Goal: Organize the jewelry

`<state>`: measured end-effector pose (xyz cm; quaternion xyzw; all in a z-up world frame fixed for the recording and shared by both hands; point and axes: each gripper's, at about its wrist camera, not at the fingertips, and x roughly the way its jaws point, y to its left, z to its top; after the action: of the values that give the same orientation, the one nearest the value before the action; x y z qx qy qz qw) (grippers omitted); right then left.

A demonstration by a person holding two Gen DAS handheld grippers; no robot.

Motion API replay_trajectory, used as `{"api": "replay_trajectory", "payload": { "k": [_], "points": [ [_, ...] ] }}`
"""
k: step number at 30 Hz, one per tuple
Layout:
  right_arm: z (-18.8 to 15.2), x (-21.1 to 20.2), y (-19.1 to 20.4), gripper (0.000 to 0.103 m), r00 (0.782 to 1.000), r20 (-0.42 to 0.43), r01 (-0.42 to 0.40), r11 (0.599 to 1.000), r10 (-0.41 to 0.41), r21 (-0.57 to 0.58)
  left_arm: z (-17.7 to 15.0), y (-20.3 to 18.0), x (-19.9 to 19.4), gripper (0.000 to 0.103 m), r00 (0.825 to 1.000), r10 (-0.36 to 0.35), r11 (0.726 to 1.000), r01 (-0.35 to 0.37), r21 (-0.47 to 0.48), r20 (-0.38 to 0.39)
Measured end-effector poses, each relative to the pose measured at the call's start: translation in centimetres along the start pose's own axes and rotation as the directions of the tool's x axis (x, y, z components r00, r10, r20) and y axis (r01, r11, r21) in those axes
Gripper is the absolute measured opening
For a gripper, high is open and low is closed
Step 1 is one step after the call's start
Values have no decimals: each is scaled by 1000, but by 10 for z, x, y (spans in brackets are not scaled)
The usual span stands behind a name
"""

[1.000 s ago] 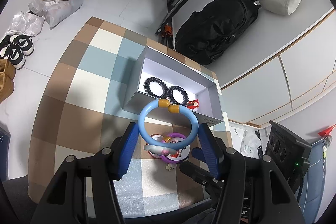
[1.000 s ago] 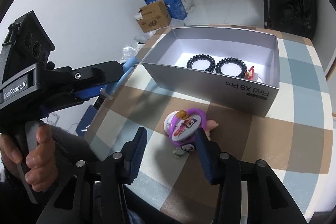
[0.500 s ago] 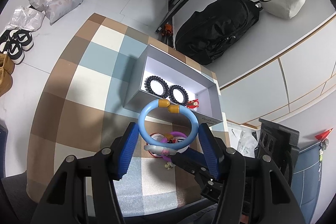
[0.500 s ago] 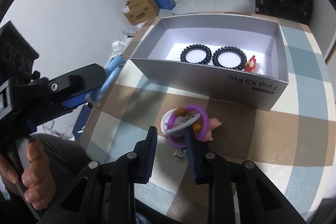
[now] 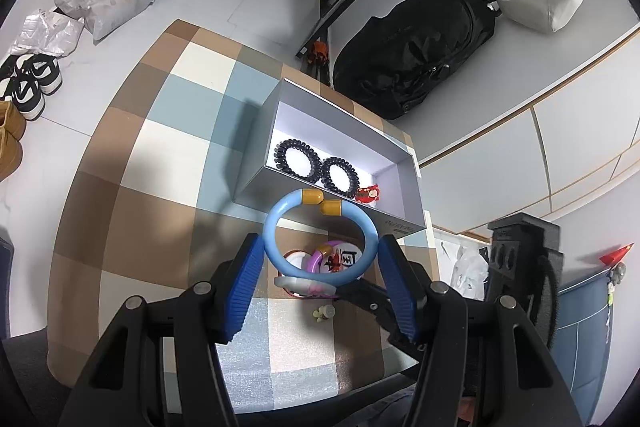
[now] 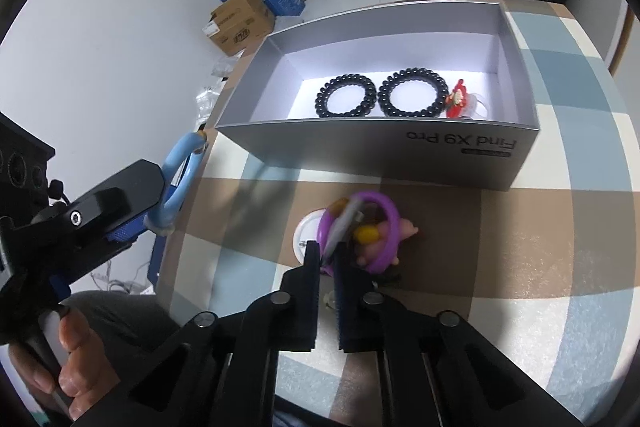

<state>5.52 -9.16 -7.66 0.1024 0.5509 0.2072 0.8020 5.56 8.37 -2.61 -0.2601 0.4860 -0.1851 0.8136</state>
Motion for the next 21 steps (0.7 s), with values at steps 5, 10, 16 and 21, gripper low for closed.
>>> {"api": "replay_trajectory", "payload": {
  "k": [5, 10, 16, 21],
  "points": [
    [1, -12, 4, 4, 999, 35, -5, 999, 6, -32, 0, -1, 2, 54, 1000, 3, 1000, -3, 3, -7],
    [-1, -17, 6, 4, 998, 51, -21, 999, 24, -45, -2, -3, 4, 54, 1000, 8, 1000, -8, 9, -8],
    [3, -33, 11, 4, 993, 92, -66, 995, 73, -80, -2, -8, 2, 54, 1000, 10, 999, -11, 34, 20],
    [7, -41, 16, 4, 988, 120, -82, 991, 95, -110, 1, -14, 2, 54, 999, 24, 998, -26, 53, 45]
  ]
}}
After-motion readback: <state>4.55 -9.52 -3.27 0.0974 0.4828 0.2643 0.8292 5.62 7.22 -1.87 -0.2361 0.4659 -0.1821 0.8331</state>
